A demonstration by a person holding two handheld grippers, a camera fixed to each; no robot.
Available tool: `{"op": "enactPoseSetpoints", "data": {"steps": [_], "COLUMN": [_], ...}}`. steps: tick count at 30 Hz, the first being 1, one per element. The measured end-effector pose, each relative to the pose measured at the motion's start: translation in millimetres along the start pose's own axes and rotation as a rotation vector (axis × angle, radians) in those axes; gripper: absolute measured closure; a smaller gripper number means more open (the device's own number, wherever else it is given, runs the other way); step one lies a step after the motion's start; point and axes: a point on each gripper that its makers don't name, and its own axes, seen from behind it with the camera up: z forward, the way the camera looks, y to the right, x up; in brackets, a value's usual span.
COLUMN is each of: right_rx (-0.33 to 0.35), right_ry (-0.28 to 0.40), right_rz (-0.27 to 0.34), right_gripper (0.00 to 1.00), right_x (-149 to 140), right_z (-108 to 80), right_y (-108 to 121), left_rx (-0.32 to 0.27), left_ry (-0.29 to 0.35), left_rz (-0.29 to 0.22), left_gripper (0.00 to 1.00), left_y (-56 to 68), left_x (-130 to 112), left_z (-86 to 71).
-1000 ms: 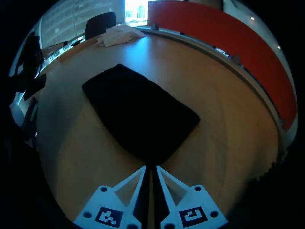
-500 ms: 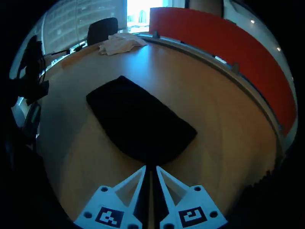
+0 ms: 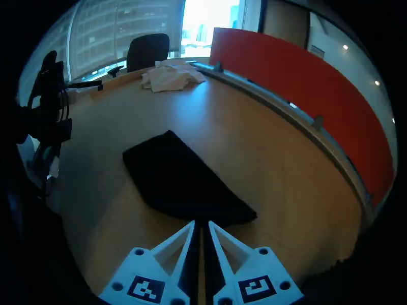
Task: Fold towel
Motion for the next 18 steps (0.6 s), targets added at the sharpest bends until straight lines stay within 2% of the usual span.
{"op": "enactPoseSetpoints", "data": {"steps": [8, 18], "right_rx": [0.000, 0.000], "right_ry": [0.025, 0.030], "right_rz": [-0.024, -0.023], "right_gripper": [0.93, 0.93], "right_x": [18.5, 21.3], "right_z": [-1.4, -5.6], "right_y": [2.0, 3.0], "left_rx": [0.002, 0.001], "left_ry": [0.000, -0.002], "left_rz": [-0.003, -0.001], "left_gripper": [0.20, 0.20], "left_y": [-1.2, -2.2], "left_x": [0.8, 0.9], "left_z": [0.7, 2.6]}}
